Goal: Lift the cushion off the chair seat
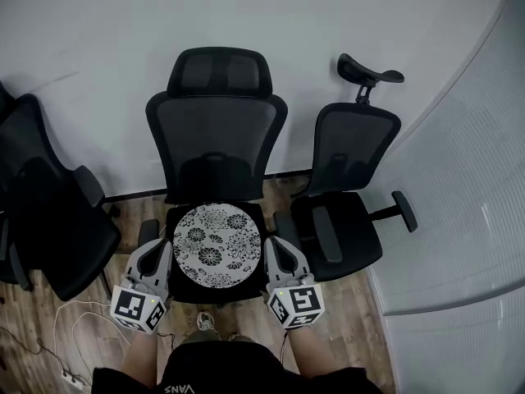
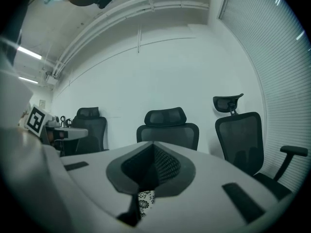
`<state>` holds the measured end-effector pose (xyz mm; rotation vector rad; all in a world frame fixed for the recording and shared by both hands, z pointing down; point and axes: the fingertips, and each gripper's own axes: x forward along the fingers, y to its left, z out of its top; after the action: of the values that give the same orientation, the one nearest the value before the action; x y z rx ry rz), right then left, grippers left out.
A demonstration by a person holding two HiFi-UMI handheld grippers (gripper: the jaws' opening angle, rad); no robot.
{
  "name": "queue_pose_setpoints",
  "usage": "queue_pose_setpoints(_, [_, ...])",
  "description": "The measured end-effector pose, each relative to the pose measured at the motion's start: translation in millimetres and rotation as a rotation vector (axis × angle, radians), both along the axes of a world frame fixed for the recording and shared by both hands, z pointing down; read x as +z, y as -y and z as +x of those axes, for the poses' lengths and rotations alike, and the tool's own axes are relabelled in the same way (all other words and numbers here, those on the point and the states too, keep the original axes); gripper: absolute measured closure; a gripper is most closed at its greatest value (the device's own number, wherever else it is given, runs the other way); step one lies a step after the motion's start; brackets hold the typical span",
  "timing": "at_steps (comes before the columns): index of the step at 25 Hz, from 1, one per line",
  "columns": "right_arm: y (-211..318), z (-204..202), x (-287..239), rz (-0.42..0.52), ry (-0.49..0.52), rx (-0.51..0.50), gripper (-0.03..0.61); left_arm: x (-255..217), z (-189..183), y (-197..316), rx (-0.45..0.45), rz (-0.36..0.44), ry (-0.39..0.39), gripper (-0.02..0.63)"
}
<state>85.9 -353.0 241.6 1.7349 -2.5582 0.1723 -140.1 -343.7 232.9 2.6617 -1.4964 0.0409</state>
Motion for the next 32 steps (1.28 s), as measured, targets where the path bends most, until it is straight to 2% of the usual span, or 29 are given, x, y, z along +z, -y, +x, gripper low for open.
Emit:
queue_pose_setpoints(6, [25.2,-11.4,1.1,-0.004,-0.004,0.013,0.565,5.1,-7.3,28.1,0.028,-0.007,0.007,0.603])
queue_pose_setpoints(16, [67.7,-5.3,19.9,-0.051,-0.014,-0.016,0.566,24.2,-1.5,65.1,-0.005,-0.066,0.005,0.603])
queue_pose_setpoints(32, [128.7,15.4,87.6,-0.122,-0.038,-0.002,0.565,94.3,5.1,119.2,-0.054,-0.166,0.012,0.603])
